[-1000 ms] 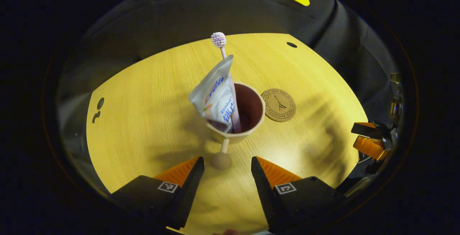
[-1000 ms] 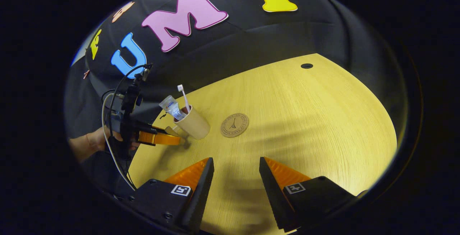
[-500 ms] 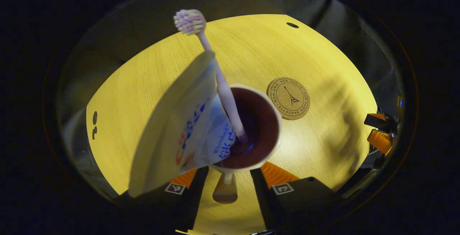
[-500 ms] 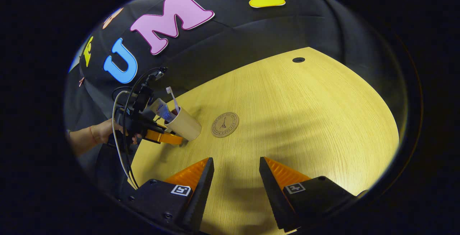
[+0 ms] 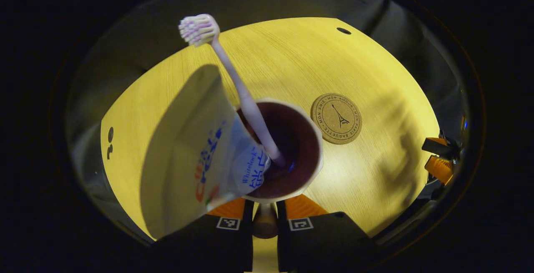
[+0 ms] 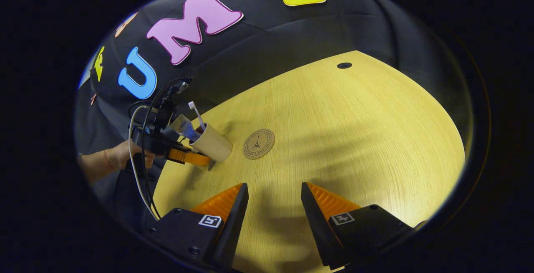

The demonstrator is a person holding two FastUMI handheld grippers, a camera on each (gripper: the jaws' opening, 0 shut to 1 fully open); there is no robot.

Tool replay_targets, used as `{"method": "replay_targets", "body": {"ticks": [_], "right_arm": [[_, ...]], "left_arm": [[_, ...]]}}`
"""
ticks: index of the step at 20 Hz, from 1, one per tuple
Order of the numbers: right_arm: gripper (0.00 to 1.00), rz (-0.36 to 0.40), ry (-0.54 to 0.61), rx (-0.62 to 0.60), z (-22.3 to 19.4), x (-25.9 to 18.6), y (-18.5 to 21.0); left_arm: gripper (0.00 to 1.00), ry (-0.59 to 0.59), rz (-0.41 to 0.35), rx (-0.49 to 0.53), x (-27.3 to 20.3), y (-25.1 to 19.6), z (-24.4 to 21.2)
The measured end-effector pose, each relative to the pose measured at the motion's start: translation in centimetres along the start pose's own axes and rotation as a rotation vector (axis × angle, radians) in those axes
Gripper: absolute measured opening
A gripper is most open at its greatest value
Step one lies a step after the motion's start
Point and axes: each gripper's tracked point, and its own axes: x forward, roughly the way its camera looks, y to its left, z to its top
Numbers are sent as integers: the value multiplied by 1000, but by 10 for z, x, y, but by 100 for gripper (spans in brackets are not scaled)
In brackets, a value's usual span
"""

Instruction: Put the toothbrush and toothpaste on the desktop into the cup, then pick up the cup and place it on the coaster on the desktop.

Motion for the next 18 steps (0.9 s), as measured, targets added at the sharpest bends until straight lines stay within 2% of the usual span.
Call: {"method": "replay_targets", "body": {"ticks": [3, 6, 8, 9, 18], "right_arm": [[79, 4, 1, 0, 0, -1, 0], [78, 11, 0, 4, 1, -3, 0], [78, 16, -4, 8, 3, -6, 0], [78, 18, -7, 7, 4, -7, -1], [79, 4, -20, 33, 14, -21, -30]], "left_arm": [[27, -32, 9, -9, -7, -1, 5], [27, -50, 8, 24, -18, -10, 11], [31, -57, -18, 24, -23, -26, 18], [27, -60, -26, 25, -24, -32, 21], [27, -61, -43, 94, -17, -85, 51]]}}
